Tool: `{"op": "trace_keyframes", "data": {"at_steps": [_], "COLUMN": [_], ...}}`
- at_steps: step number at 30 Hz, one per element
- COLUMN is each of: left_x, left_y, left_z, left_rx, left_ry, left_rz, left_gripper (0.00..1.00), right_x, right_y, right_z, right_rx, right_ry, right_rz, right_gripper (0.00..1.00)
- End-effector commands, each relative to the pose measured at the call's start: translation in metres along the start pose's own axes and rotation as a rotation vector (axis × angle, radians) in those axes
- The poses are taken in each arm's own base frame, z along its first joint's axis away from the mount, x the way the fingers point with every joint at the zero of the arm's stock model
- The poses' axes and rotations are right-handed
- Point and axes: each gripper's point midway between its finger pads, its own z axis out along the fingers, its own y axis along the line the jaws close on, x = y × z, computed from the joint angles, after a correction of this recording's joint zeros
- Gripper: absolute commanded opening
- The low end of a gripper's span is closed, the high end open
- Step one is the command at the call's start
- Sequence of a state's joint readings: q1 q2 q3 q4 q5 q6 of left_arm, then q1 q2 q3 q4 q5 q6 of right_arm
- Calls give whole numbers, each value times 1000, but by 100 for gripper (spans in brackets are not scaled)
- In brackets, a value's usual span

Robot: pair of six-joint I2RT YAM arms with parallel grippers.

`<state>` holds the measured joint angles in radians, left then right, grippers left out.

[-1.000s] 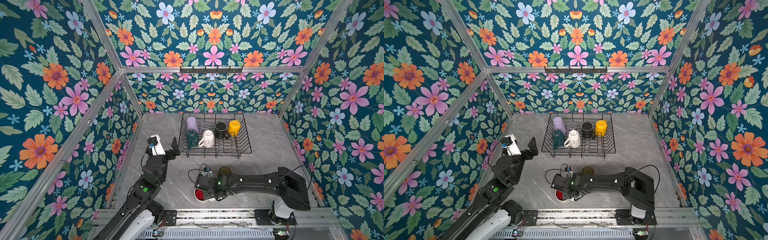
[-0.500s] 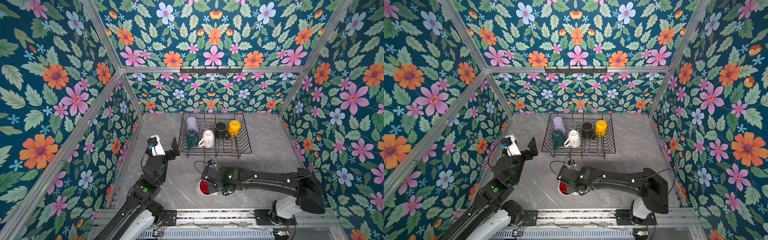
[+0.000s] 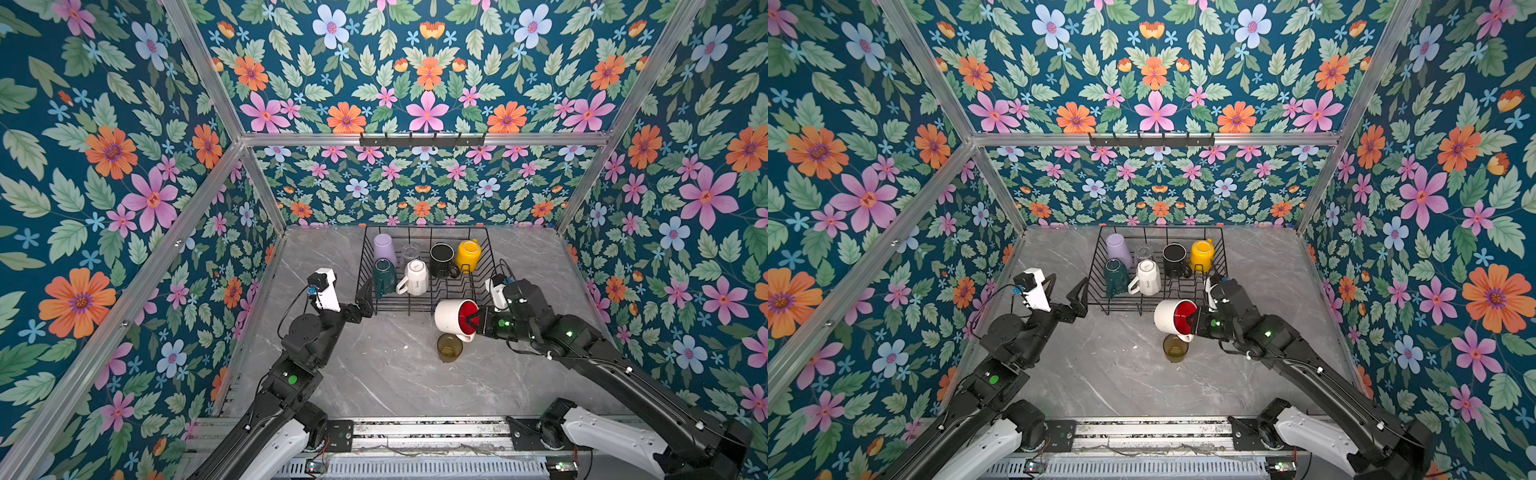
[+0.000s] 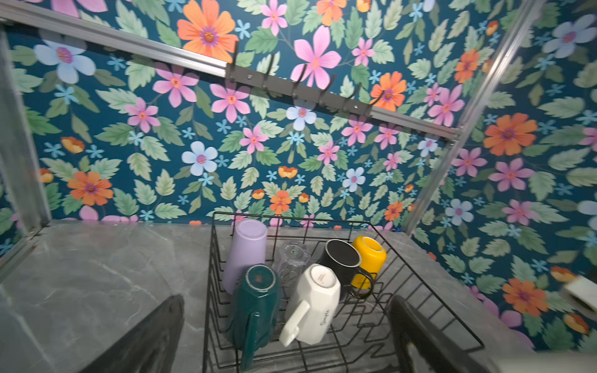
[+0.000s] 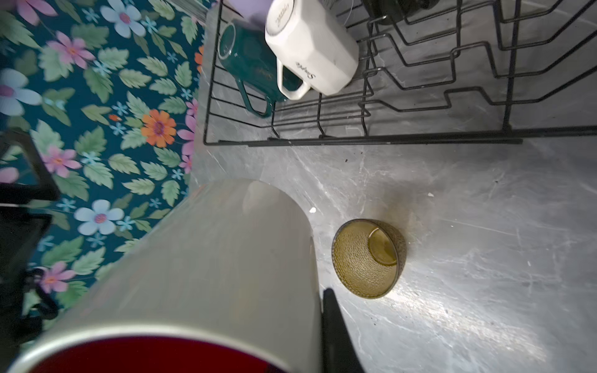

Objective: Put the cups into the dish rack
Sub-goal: 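Lift the red-lined mug toward the left gripper while the left gripper approaches, then hold the red-lined mug beside the open left gripper, aligning its base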

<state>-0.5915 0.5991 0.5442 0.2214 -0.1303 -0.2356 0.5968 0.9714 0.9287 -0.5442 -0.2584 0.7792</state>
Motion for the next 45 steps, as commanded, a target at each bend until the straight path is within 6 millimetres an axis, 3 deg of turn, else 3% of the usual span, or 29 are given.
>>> {"op": "trace_keyframes", "data": {"at_steps": [1,8,17,23,30,45], "left_x": [-7,3,13,21,17,15], "left_y": [-40,-99,-141,-150,-156,-163], "left_z": [-3,-21,-39,-35,-36,-40], "left_rx": [223,591,904,975,1024,1092], "left_ry": [-19,37,85,130,107,94], "left_rz": [21,47,49,42,37,39], "left_gripper": [100,100,100,100,100,100], "right_x": [-19,-50,-45,-34,-12,10], "right_y": [37,51,78,98,119,141], "right_z": [-10,-10,-13,-24,-28,-21], "right_rx": [-245,-412,-568,-654,-724,-806], "right_ry": [5,-16,49,97,170,274], "right_rz": [0,40,-65,-149,-238,-294], "right_gripper": [0,0,0,0,0,0]}}
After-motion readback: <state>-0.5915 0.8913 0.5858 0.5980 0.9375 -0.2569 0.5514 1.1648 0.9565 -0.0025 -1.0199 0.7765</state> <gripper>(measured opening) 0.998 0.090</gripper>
